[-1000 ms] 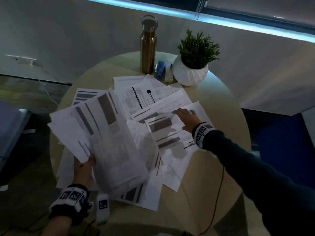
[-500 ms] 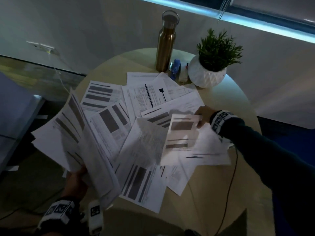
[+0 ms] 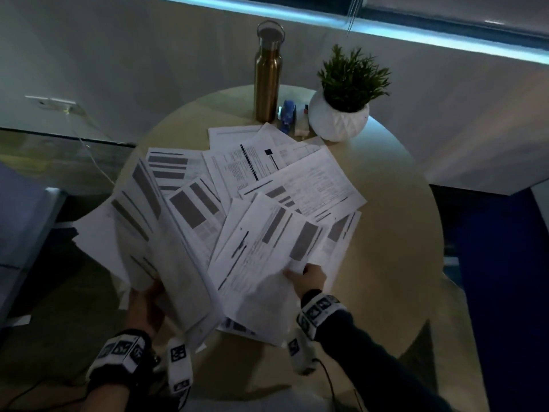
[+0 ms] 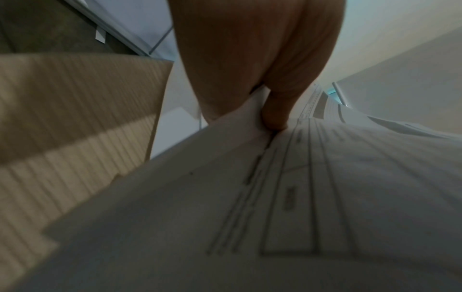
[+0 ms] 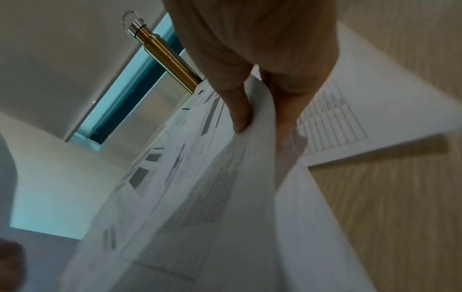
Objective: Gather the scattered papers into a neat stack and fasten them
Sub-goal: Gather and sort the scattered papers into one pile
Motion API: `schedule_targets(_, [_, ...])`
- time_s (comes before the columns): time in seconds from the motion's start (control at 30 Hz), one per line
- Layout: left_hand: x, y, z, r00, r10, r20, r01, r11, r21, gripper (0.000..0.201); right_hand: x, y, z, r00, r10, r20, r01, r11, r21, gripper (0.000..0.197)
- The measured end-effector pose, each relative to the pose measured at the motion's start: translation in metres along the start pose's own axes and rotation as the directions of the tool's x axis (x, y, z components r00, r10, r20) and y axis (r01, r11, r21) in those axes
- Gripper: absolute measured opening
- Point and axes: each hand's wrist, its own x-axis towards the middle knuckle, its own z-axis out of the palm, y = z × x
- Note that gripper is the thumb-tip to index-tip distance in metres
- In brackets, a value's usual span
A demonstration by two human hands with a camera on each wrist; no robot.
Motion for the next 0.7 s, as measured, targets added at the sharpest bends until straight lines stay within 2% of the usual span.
schedule_targets(0.07, [-0.004,-0.001,-0.001,1.000,0.024,0.008,-0.024,0.999,-0.029,0.036,-0.008,-0.003,0.005,0.987,-0.052,-0.149,0.031,0.989,-0.142,0.057])
schedule_targets(0.13, [-0.005,0.000,-0.001,0.999,0.028,0.035,-0.028,1.000,-0.012,0.030,-0.008,-0.009,0.002,0.948,-0.176,-0.266,0.055,0.912,-0.407,0.094])
schedule_targets(0.17, [-0.006,0.000,-0.003,0.999,0.024,0.040,-0.025,1.000,0.014,0.023,-0.005,-0.017,-0.002,0.933,-0.245,-0.264,0.090,0.868,-0.488,0.107])
schedule_targets(0.2, [-0.006,0.000,-0.004,0.999,0.013,0.038,-0.015,0.999,0.031,0.019,0.002,-0.026,-0.005,0.922,-0.316,-0.224,0.164,0.842,-0.514,0.114])
schedule_targets(0.27, [-0.005,0.000,-0.006,1.000,0.011,0.026,-0.012,0.999,0.045,0.016,0.023,-0.047,-0.013,0.885,-0.454,-0.103,0.345,0.788,-0.510,0.112])
schedule_targets(0.33, [-0.005,0.002,-0.007,0.999,0.022,0.033,-0.024,0.998,0.061,0.019,0.046,-0.072,-0.017,0.856,-0.517,0.022,0.438,0.702,-0.561,0.112])
schedule_targets(0.43, [0.003,0.003,-0.019,0.999,-0.052,-0.005,0.052,0.997,0.048,0.041,0.069,-0.100,-0.015,0.875,-0.436,0.212,0.449,0.564,-0.693,0.125])
schedule_targets(0.5, [0.007,0.008,-0.026,0.986,-0.157,-0.053,0.153,0.986,-0.072,0.055,0.075,-0.108,-0.007,0.846,-0.408,0.344,0.506,0.410,-0.759,0.129])
schedule_targets(0.53, [0.006,0.012,-0.023,0.986,-0.161,-0.047,0.158,0.986,-0.052,0.058,0.076,-0.110,-0.002,0.822,-0.411,0.394,0.544,0.363,-0.756,0.130])
schedule_targets(0.57, [0.009,0.005,-0.026,0.992,-0.115,-0.056,0.118,0.992,0.043,0.060,0.075,-0.111,0.004,0.799,-0.420,0.430,0.578,0.339,-0.742,0.130])
schedule_targets(0.63, [0.014,-0.001,-0.028,0.995,-0.098,-0.014,0.099,0.992,0.084,0.059,0.073,-0.114,0.015,0.768,-0.434,0.471,0.617,0.303,-0.727,0.130])
schedule_targets(0.7, [0.012,-0.001,-0.026,0.998,-0.019,-0.052,0.026,0.989,0.149,0.049,0.072,-0.117,0.021,0.770,-0.399,0.498,0.622,0.292,-0.727,0.131])
